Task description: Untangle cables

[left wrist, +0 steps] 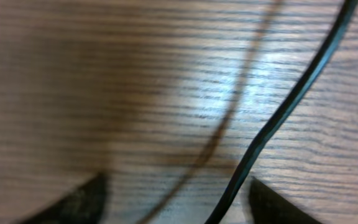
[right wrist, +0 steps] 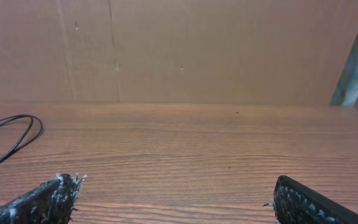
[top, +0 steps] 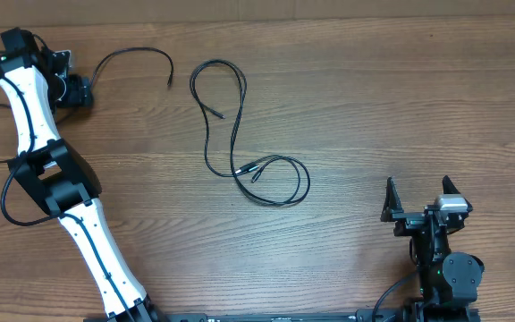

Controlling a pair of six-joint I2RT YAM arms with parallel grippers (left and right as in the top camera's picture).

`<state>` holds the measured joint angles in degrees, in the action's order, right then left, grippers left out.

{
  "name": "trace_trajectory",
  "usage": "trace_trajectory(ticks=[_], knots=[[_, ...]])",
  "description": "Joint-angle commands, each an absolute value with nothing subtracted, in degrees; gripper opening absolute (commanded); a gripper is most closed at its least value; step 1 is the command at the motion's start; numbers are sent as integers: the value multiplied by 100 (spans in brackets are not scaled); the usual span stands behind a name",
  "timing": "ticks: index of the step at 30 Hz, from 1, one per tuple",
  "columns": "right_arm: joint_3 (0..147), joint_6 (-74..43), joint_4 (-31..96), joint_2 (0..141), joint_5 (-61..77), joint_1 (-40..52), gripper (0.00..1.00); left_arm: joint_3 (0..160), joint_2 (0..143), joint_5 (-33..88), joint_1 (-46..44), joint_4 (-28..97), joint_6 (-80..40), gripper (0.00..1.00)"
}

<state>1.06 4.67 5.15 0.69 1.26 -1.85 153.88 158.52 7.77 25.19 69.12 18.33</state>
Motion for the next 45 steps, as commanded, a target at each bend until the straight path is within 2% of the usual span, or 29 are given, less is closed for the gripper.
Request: trace_trajectory(ticks=[1,4,5,6,15,21,32,39,42,45], knots=[[47,434,482,16,134,-189,100,15380,15965,773,2497,6847,2145,46],[47,434,482,16,134,-189,100,15380,15965,666,2519,6829,2130,28],[47,434,482,16,134,-189,100,15380,15965,668,2521,6816,2078,12],[47,434,482,16,134,-189,100,15380,15965,668,2519,6801,2023,4],[47,434,482,16,134,-189,100,15937,15520,1431,2403,6333,930,4],[47,434,482,16,134,-189,100,16853,14772,1715,2340,5710,-1162,4],[47,434,482,16,134,-189,100,17305,13778,3127,1997,4313,-1413,4],[47,434,482,16,134,-189,100,17299,13714,3089,1592,4213,-2482,4],[47,434,482,16,137,-189,100,17296,13727,2757,1446,4244,-2357,4],[47,434,482,16,134,-189,100,17266,13753,2405,1354,4462,-1697,4]])
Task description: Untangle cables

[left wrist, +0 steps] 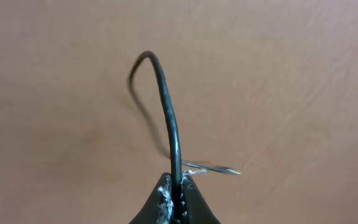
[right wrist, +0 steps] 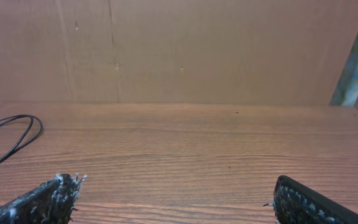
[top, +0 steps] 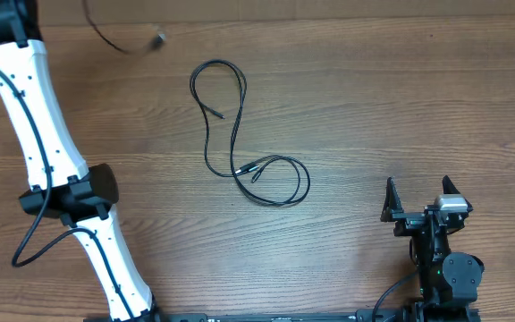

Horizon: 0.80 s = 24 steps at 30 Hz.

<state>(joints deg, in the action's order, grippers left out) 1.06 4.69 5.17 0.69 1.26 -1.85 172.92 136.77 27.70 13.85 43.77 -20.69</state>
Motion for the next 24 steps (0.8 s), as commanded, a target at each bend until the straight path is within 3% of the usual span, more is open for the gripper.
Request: trace_trajectory(ticks=[1,7,11,18,19,20,21,22,23,24], knots=[[47,434,482,16,134,-189,100,17181,13753,2351,1343,4550,-1476,4],[47,434,482,16,134,-189,100,16201,13753,2263,1341,4598,-32,4],[47,434,482,16,134,-189,100,15502,13753,1485,1450,4556,770,4],[47,434,482,16,134,-189,100,14473,13753,58,1962,4198,1181,4],[47,434,482,16,134,-189,100,14363,13753,36,2062,4171,1173,8],[47,434,482,16,134,-189,100,14230,13753,43,2191,4152,1146,20],[47,434,482,16,134,-189,100,14108,13756,43,2327,4152,1070,41],[47,434,482,16,134,-189,100,13979,13756,40,2460,4150,934,66],[47,434,482,16,134,-189,100,13856,13756,49,2587,4150,764,100],[47,434,482,16,134,-189,100,13762,13756,75,2709,4174,591,99]])
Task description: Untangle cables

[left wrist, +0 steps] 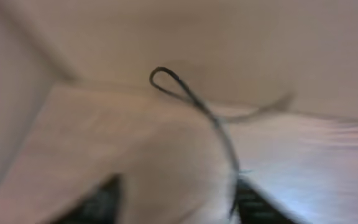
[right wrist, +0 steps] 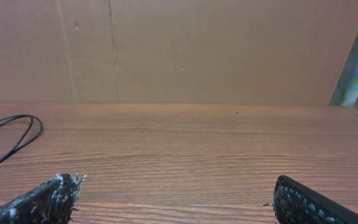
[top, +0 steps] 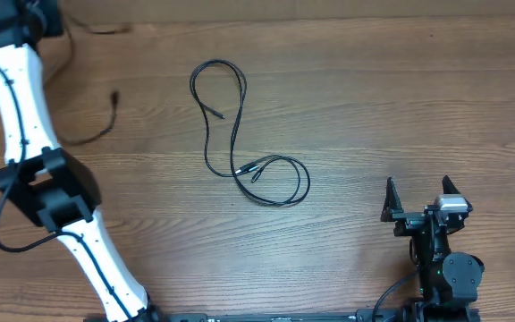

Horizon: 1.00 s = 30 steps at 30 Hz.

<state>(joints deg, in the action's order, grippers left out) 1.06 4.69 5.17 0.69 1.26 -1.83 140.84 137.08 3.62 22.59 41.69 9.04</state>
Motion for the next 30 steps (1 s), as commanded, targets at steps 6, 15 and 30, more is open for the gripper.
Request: trace_trajectory(ticks=[6,15,30], knots=[[47,434,482,16,134,-189,100,13594,13756,152,3181,4676,207,100],[47,434,482,16,134,-189,100,13270,13758,449,3120,5747,-84,100],[47,434,482,16,134,-189,100,12394,13756,1024,2440,6477,923,85]])
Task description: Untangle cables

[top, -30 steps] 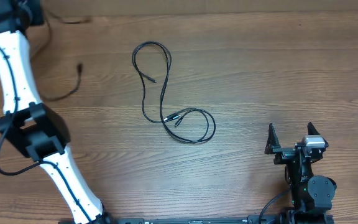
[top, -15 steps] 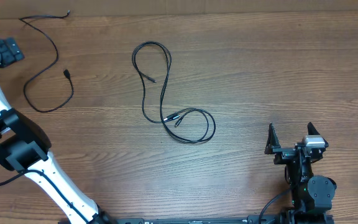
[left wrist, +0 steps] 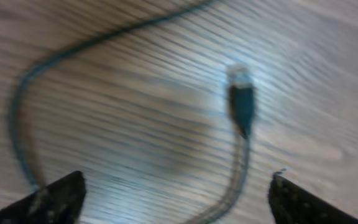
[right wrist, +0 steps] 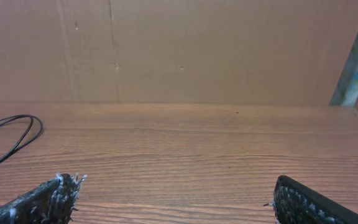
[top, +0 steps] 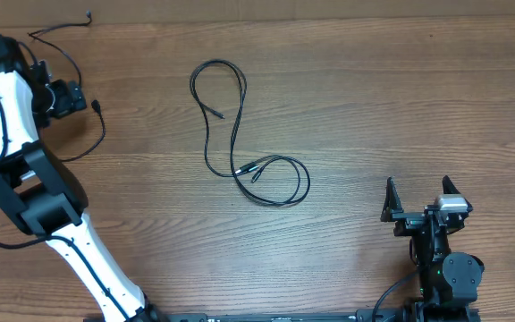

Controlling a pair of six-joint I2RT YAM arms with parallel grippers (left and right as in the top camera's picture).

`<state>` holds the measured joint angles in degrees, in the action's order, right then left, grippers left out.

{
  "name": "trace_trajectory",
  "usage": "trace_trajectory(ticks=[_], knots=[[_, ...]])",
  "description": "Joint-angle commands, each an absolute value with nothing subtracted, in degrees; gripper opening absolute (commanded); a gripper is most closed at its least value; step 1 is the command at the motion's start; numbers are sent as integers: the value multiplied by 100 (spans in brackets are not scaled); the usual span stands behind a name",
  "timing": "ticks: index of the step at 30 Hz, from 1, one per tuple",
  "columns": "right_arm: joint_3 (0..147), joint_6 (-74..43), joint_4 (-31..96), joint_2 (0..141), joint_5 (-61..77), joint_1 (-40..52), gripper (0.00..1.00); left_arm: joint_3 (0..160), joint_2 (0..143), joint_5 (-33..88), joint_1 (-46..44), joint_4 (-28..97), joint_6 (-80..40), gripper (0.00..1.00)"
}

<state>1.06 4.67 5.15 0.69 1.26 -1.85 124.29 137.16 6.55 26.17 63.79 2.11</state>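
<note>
A long black cable (top: 236, 134) lies in loops at the middle of the table; a bend of it shows in the right wrist view as the cable (right wrist: 18, 138). A second, shorter black cable (top: 97, 134) lies apart at the far left. Its plug (left wrist: 242, 102) rests on the wood. My left gripper (top: 79, 96) hovers open just over that plug end, and the cable runs between the fingers (left wrist: 58, 199) without being held. My right gripper (top: 416, 199) stands open and empty near the front right.
The table's far edge meets a cardboard wall (right wrist: 179, 50). The short cable's other end (top: 61, 31) trails along the back left corner. My left arm (top: 25, 192) reaches up the table's left side.
My left gripper has come from the far back left corner to a spot nearer the front, over the short cable's plug. The plug end has shifted slightly left. The right arm is unchanged.
At first the short cable lay just left of the long one, with my left gripper open around it. Then the gripper was shut on it, held up at the back left corner. Later the cable lay at the far left, released, and now the open gripper hovers over its plug.
</note>
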Motion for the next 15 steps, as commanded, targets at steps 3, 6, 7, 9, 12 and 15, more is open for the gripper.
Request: trace_trajectory(ticks=[3,6,7,9,12,15], knots=[[47,434,482,16,134,-189,100,12261,13756,611,2233,6549,1463,84],[47,434,482,16,134,-189,100,12031,13758,270,2045,6552,1678,84],[47,434,482,16,134,-189,100,11968,13758,270,2018,6530,1678,78],[47,434,482,16,134,-189,100,11819,13758,281,1997,6436,1673,65],[47,434,482,16,134,-189,100,11568,13758,281,1977,6272,1673,63],[47,434,482,16,134,-189,100,11391,13758,270,1975,6156,1675,59]])
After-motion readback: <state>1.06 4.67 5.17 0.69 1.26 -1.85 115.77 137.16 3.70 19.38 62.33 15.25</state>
